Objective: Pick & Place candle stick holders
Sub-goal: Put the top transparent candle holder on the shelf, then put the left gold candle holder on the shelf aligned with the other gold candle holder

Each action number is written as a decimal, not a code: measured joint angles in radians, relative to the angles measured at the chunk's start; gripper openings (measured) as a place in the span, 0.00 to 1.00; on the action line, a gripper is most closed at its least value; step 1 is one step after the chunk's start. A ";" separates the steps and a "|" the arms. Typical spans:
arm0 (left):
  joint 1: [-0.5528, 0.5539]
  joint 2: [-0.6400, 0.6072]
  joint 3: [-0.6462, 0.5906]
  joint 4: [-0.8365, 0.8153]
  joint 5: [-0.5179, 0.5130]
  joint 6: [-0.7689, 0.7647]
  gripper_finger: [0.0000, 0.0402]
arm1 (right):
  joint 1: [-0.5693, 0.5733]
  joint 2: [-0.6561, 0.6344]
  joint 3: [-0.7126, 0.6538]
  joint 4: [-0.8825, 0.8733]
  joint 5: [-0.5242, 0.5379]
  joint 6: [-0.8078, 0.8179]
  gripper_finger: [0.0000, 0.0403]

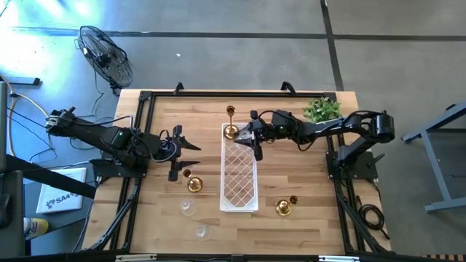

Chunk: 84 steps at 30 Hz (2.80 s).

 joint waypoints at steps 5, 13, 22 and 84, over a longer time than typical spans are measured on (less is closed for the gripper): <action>0.000 0.000 0.000 0.000 0.000 0.000 0.51 | 0.000 0.001 -0.003 -0.002 -0.005 0.005 0.54; 0.000 0.000 0.000 -0.005 0.000 -0.001 0.51 | 0.000 0.000 -0.002 0.047 -0.006 0.000 0.63; 0.000 0.000 0.000 -0.012 0.001 -0.002 0.51 | 0.009 -0.029 -0.002 0.056 -0.006 0.001 0.63; -0.148 -0.147 0.000 -0.332 0.176 -0.161 0.51 | 0.492 -0.282 0.000 -0.157 0.235 -0.297 0.64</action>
